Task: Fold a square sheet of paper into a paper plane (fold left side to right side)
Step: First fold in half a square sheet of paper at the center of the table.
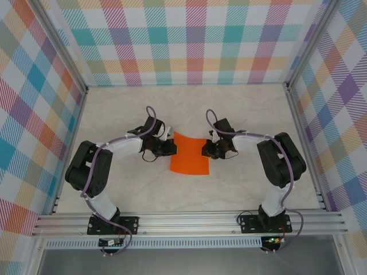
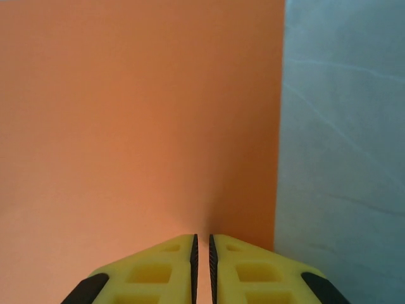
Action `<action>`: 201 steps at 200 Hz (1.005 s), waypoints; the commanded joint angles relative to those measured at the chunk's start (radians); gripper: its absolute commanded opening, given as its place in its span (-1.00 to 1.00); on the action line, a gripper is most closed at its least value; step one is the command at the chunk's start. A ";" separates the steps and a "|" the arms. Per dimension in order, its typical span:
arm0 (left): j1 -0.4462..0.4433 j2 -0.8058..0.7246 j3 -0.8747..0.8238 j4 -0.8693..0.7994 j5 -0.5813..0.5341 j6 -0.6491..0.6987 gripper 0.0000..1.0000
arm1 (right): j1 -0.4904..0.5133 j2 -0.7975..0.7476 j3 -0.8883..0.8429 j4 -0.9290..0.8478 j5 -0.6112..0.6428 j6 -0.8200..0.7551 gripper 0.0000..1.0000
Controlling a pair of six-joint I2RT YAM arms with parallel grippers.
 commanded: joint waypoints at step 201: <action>-0.115 0.106 0.050 0.350 0.268 -0.266 0.49 | 0.051 0.027 -0.050 0.020 0.067 0.015 -0.70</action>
